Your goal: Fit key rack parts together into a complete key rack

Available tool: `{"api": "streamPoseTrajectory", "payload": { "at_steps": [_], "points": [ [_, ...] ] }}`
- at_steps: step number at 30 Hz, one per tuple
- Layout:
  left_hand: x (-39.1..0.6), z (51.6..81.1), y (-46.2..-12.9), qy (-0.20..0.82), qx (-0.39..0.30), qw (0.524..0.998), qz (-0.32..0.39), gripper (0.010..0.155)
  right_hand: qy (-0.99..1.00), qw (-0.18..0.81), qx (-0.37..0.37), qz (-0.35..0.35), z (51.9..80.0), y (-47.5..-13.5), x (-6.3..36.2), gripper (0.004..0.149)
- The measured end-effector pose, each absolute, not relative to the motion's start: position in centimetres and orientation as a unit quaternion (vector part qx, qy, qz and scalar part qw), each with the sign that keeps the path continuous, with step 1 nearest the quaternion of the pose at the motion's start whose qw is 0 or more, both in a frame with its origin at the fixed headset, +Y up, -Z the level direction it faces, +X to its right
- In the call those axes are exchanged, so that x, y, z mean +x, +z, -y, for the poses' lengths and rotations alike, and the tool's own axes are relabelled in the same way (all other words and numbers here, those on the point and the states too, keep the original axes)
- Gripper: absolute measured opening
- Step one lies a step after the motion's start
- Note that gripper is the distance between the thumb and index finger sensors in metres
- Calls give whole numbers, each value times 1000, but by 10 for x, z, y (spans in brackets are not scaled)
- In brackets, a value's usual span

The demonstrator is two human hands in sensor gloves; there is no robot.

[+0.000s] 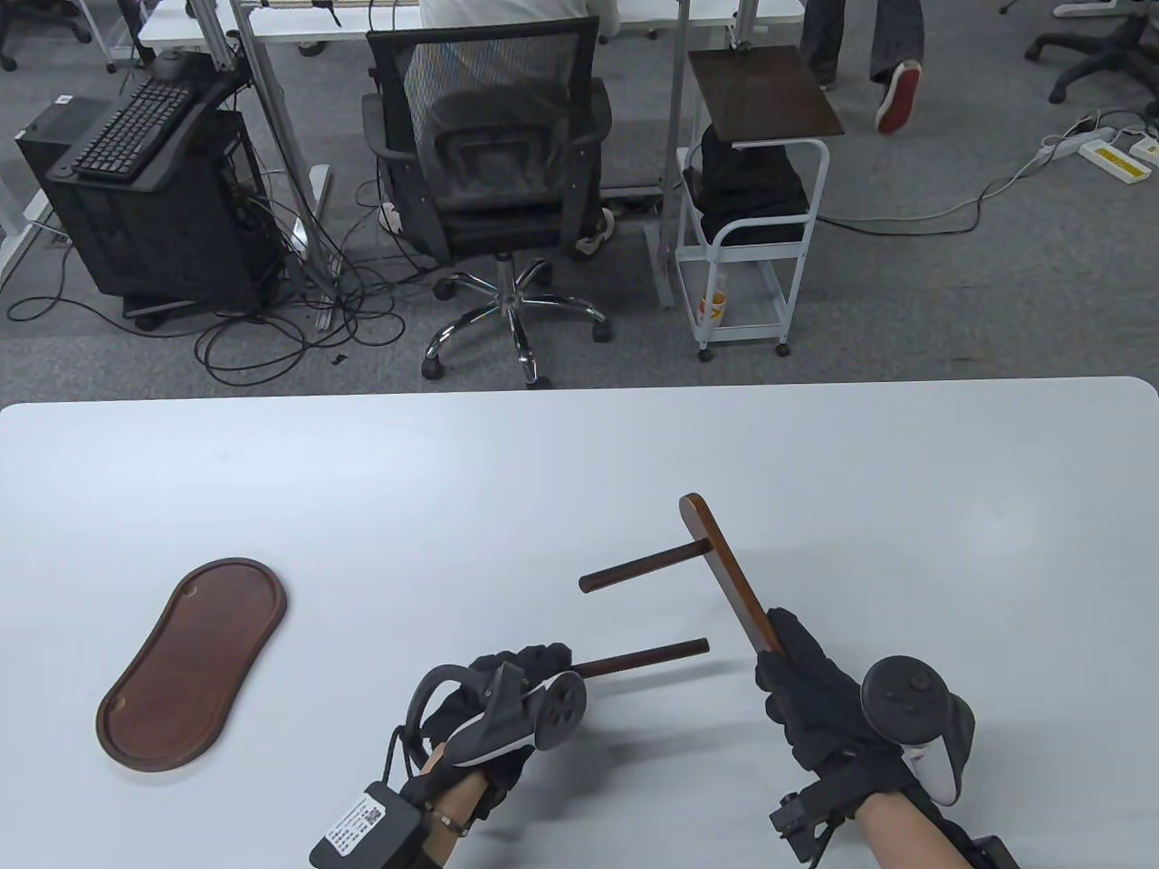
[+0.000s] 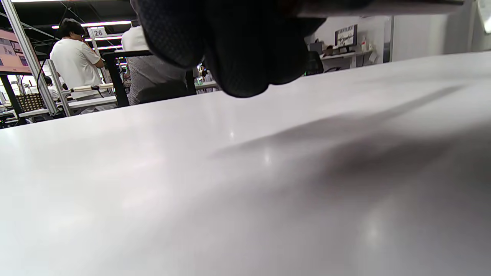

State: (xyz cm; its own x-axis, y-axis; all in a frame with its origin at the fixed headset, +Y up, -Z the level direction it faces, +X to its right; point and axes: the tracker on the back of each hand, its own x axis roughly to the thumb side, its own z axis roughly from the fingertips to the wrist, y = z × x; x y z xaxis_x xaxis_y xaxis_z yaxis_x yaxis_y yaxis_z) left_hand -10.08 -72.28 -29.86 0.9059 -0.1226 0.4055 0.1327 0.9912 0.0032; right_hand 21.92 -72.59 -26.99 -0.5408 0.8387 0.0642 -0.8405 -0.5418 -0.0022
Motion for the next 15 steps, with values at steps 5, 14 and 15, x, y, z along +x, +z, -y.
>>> {"api": "streamPoseTrajectory", "payload": {
  "at_steps": [5, 14, 15],
  "points": [
    [-103, 705, -296, -37, 33, 976, 210, 51, 874, 485, 23, 18, 726, -270, 220, 62],
    [-101, 682, -289, 0, 65, 973, 222, 50, 858, 513, 15, 17, 727, -270, 223, 62],
    [-100, 681, -287, 4, 67, 972, 225, 51, 855, 518, 14, 16, 727, -270, 223, 62]
  ]
}}
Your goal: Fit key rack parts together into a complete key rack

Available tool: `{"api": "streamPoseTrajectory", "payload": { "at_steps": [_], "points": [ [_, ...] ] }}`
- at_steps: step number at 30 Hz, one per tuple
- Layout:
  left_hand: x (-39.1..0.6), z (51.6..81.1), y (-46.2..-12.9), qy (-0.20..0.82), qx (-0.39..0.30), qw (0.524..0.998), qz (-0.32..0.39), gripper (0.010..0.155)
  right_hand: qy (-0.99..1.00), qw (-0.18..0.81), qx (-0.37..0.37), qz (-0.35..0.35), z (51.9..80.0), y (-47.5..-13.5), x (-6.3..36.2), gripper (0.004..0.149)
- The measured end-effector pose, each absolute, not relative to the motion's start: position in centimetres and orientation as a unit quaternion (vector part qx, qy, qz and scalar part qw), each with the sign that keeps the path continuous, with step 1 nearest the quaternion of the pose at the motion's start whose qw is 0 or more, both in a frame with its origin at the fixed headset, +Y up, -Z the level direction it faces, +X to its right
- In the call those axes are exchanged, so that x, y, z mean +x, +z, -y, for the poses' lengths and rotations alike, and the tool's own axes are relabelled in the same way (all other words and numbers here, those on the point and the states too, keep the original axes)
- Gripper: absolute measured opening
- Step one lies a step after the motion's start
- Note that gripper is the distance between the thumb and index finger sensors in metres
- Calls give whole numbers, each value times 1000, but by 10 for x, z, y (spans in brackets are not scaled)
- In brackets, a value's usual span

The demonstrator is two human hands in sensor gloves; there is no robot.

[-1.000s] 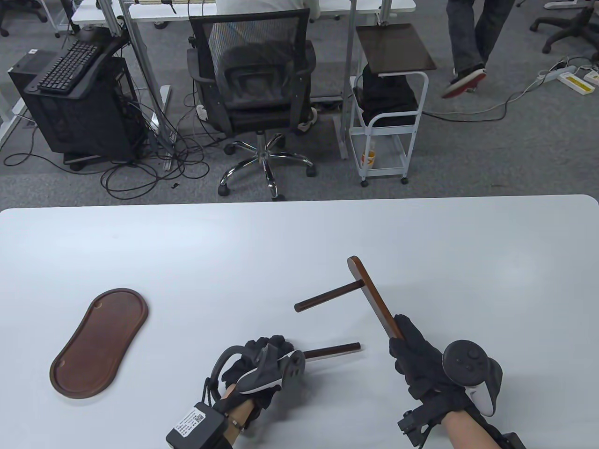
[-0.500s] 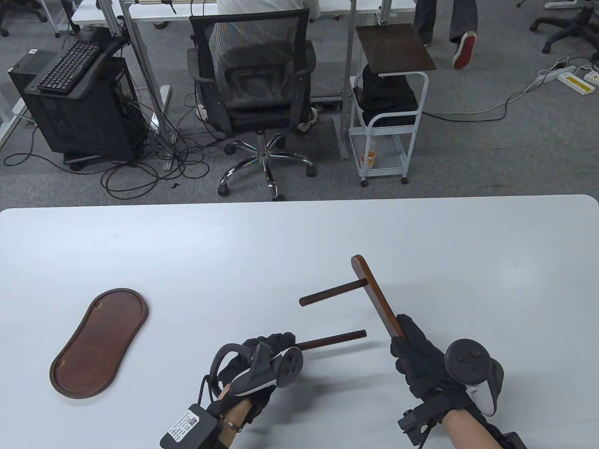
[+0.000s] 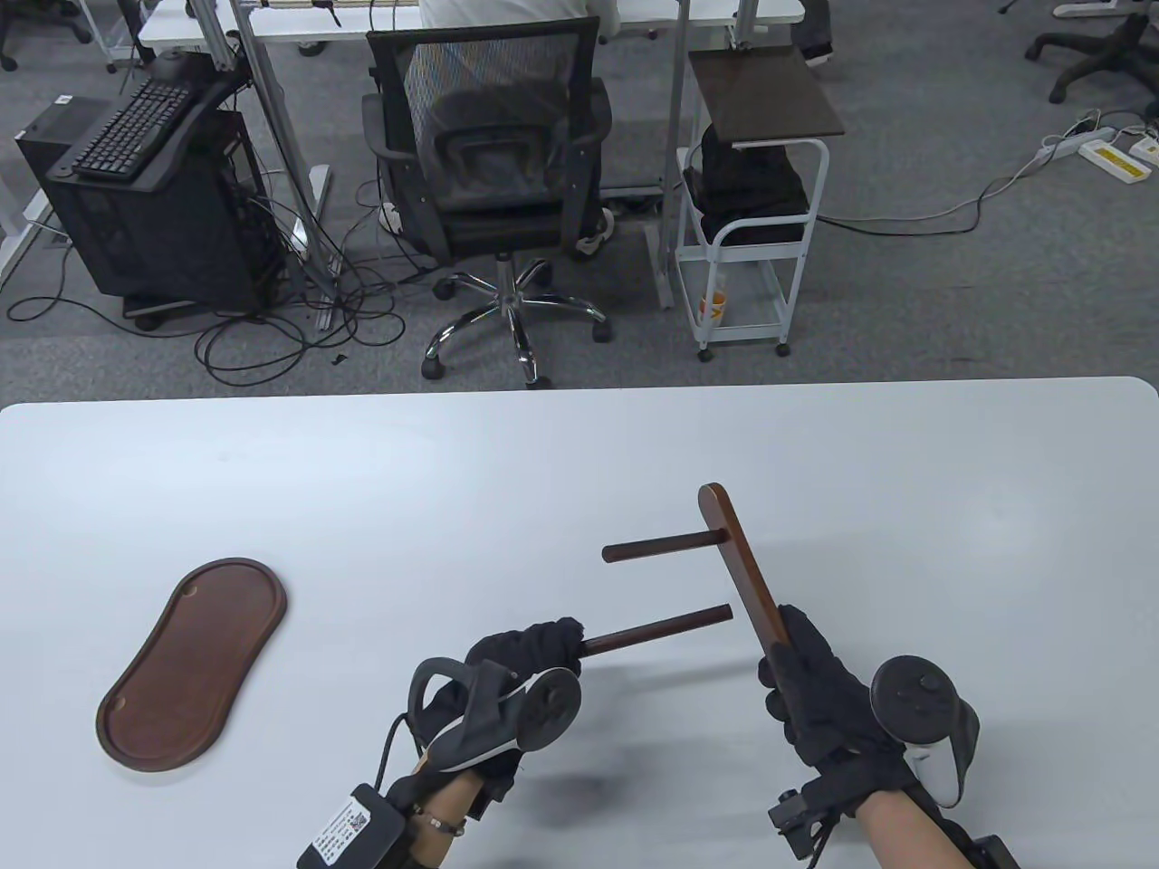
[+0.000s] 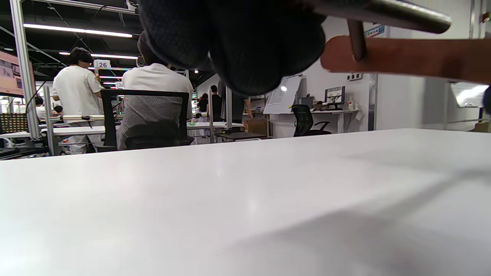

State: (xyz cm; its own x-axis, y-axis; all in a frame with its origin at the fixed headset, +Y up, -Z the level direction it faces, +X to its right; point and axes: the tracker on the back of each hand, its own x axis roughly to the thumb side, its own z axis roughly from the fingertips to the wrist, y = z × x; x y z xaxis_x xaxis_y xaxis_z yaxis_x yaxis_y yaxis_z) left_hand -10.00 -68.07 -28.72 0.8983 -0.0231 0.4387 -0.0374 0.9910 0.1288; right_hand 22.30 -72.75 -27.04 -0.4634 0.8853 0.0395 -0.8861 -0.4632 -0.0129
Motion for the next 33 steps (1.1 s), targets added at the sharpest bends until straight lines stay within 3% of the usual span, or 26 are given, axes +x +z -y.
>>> {"api": "streamPoseTrajectory", "payload": {
  "at_steps": [12, 33],
  "points": [
    [-84, 665, -269, 28, 84, 959, 268, 49, 823, 568, 11, 15, 728, -270, 225, 62],
    [-76, 669, -265, 65, 59, 953, 291, 48, 810, 586, 10, 0, 733, -270, 221, 62]
  ]
}}
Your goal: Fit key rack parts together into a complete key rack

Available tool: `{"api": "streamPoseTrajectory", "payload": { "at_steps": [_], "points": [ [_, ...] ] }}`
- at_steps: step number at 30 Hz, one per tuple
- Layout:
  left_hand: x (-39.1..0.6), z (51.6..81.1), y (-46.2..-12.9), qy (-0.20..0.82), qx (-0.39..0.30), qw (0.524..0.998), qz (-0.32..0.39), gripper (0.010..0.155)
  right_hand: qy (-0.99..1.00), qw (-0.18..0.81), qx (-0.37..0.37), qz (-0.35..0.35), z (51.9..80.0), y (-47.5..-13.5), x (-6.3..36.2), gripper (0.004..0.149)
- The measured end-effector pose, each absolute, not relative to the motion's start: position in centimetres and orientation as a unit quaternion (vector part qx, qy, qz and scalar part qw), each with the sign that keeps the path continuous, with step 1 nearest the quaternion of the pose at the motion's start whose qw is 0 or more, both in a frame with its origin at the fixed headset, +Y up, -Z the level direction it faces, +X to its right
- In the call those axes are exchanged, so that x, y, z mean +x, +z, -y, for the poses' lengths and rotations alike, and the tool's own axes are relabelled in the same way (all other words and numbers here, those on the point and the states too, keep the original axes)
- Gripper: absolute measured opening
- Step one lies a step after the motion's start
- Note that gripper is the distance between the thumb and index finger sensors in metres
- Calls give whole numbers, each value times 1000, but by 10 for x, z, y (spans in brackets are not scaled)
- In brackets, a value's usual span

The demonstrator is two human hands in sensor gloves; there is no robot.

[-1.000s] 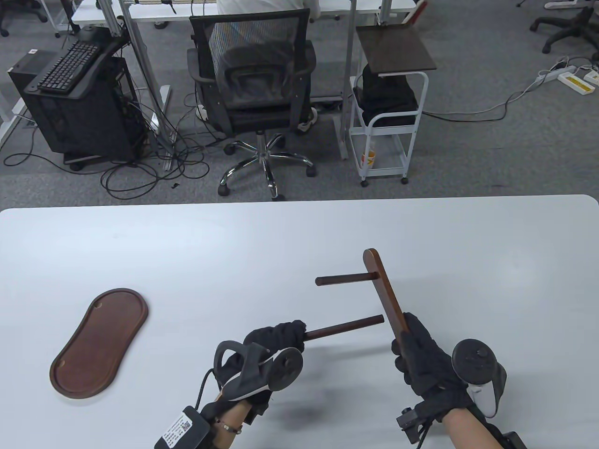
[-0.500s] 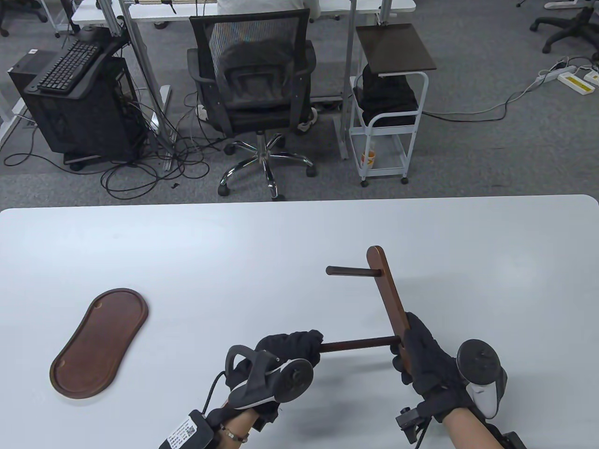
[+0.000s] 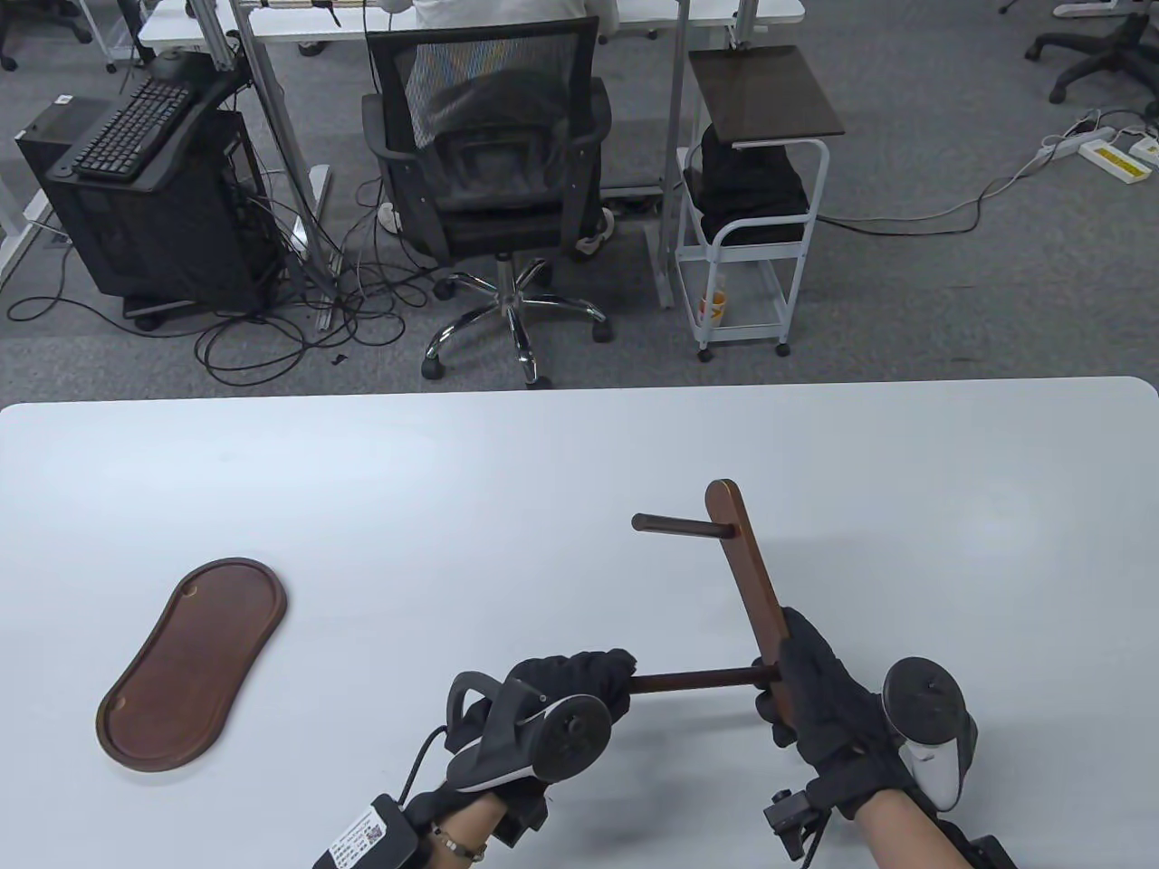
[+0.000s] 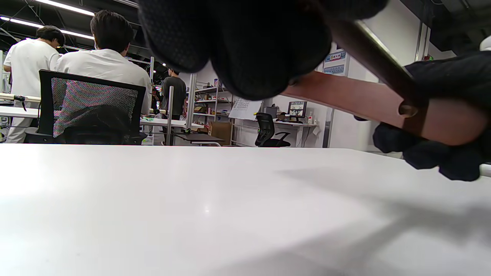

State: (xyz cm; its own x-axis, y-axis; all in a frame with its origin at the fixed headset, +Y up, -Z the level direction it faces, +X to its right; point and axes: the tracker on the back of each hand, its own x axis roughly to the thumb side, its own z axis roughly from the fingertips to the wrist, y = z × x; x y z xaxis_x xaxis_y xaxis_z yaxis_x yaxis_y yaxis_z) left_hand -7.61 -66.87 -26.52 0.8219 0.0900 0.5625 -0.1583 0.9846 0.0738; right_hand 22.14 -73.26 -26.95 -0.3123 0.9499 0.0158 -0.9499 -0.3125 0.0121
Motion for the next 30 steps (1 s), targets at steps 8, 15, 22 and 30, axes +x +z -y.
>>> {"api": "streamPoseTrajectory", "payload": {
  "at_steps": [8, 15, 22, 30],
  "points": [
    [-76, 668, -265, 62, 55, 953, 290, 48, 809, 587, 8, -4, 733, -270, 221, 62],
    [-77, 668, -266, 57, 55, 955, 285, 48, 809, 588, 12, -7, 734, -270, 220, 62],
    [-77, 668, -267, 52, 48, 956, 285, 48, 810, 586, 15, -7, 735, -269, 219, 62],
    [-77, 668, -268, 54, 44, 957, 283, 48, 817, 576, 17, -7, 734, -269, 218, 62]
  ]
}}
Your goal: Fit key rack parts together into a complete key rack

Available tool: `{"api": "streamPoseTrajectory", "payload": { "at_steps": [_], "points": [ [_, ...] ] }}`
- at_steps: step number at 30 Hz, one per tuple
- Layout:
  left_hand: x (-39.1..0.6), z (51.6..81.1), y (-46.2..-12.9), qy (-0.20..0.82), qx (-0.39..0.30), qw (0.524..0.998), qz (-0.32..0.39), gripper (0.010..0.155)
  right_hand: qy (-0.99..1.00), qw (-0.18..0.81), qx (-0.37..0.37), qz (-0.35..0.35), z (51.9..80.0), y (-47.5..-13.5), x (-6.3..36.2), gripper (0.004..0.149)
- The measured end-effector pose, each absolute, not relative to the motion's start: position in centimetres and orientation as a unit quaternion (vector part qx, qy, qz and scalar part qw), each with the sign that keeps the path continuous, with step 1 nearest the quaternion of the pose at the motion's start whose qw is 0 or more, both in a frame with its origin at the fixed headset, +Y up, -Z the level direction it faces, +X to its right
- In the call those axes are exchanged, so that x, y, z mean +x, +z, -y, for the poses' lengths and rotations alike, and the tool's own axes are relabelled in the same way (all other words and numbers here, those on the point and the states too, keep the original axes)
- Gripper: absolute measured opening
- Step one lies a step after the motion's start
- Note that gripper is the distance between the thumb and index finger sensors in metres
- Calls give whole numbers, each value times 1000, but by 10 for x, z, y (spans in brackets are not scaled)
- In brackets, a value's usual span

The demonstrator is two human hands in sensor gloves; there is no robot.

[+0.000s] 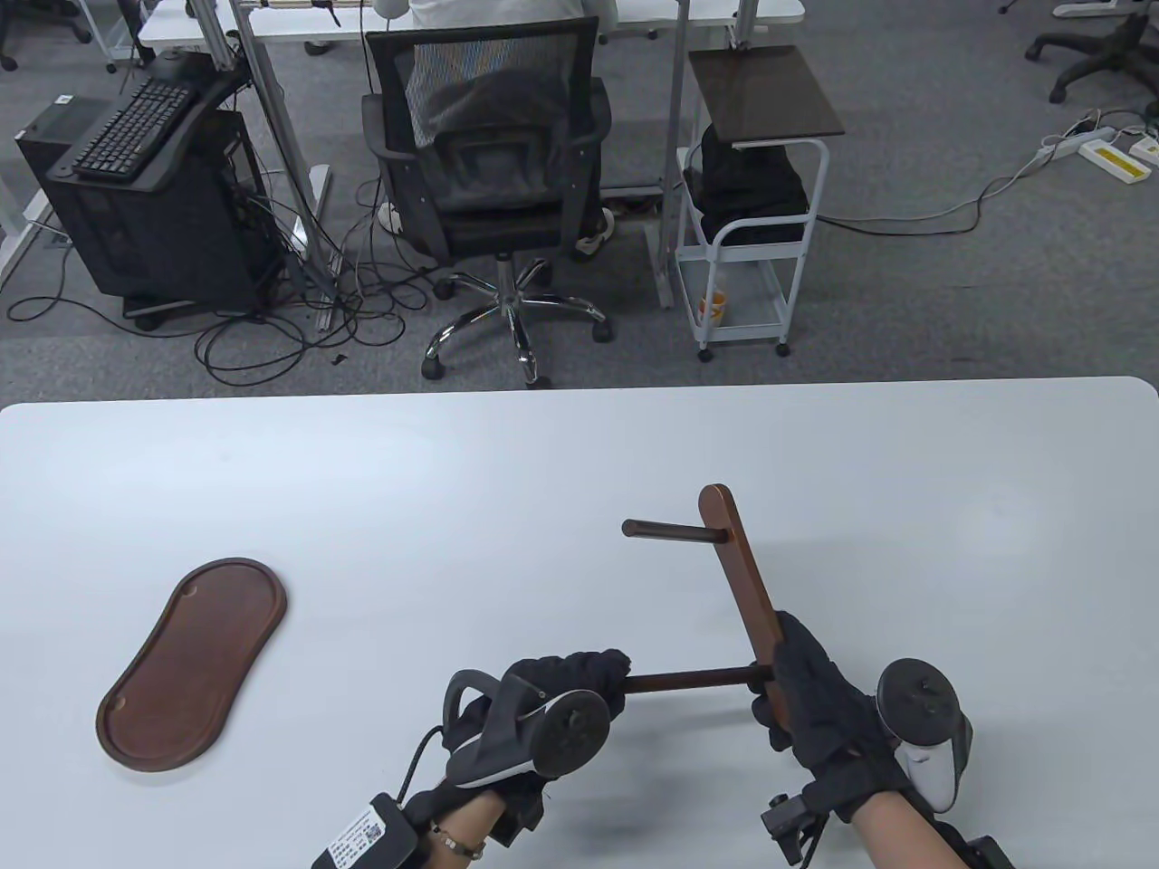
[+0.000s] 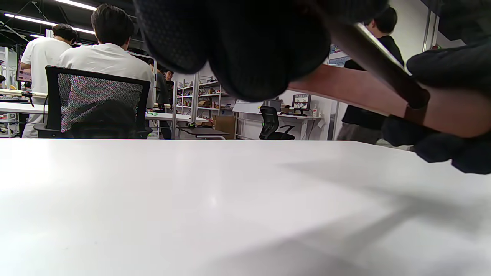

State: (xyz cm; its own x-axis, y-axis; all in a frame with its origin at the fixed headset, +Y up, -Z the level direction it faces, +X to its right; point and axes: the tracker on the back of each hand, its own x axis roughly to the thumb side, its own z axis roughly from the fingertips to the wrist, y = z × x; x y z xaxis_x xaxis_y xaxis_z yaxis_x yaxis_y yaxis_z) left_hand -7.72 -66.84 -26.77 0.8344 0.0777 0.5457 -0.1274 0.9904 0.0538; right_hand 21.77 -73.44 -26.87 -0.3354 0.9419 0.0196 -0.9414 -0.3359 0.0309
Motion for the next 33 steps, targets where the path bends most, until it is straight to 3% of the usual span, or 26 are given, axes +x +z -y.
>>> {"api": "streamPoseTrajectory", "payload": {
  "at_steps": [17, 23, 33],
  "points": [
    [-75, 651, -255, 106, 97, 941, 306, 46, 846, 532, 23, -15, 737, -268, 212, 62],
    [-73, 650, -253, 152, 92, 931, 318, 49, 863, 504, 34, -17, 736, -266, 206, 62],
    [-70, 650, -250, 145, 94, 931, 320, 49, 890, 452, 54, -13, 735, -264, 199, 63]
  ]
}}
